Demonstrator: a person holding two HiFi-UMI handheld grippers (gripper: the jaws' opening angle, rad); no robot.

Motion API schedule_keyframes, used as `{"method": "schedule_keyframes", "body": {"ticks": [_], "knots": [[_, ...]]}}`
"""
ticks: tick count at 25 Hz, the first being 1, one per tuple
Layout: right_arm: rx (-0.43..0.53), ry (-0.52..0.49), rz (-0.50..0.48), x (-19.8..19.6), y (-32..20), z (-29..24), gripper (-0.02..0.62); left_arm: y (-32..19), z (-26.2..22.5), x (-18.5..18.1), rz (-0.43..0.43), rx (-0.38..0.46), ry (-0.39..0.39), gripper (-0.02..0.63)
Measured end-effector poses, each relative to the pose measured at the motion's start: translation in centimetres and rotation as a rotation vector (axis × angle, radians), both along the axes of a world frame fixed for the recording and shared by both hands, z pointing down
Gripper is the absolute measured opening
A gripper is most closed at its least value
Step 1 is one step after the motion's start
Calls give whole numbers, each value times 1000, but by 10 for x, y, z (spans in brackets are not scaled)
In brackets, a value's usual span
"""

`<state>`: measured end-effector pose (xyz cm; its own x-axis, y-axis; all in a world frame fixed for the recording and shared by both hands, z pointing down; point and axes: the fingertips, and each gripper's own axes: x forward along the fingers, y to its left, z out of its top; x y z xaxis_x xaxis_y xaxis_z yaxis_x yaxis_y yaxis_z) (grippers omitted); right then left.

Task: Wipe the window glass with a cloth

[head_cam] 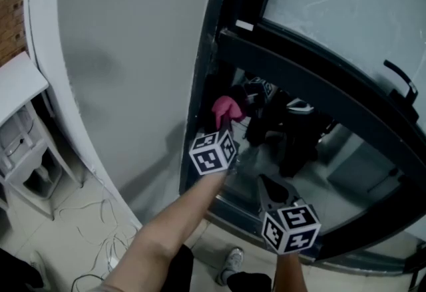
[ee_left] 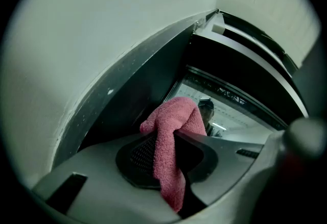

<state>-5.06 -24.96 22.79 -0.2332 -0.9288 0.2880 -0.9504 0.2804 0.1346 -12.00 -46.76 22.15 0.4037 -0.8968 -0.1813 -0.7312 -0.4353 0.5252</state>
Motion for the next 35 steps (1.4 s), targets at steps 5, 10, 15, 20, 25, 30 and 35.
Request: {"method": "schedule_keyframes", "body": {"ticks": [5,10,15,20,25,30,35], "knots": [[18,0,8,6,3,-10,-2,1,-37,-2,3,62,-9,55],[38,-4,15,10,6,-23,-2,2,-72,-3,8,102,-17,55],[58,-2,26,16,13,-35,-2,7,-106,-1,16,167,-36,55],[84,-4,42,28,22,-51,-2,15,-125,7,37,172,-47,55],[105,-13,58,35,34,-63,-2,32,-113,20,85,146,-85,55],[129,-10,54,37,47,-74,-2,63,-95,35,162,147,-167,55],[146,-6,53,43,66,-77,-2,105,-76,51,259,165,-246,55]]}}
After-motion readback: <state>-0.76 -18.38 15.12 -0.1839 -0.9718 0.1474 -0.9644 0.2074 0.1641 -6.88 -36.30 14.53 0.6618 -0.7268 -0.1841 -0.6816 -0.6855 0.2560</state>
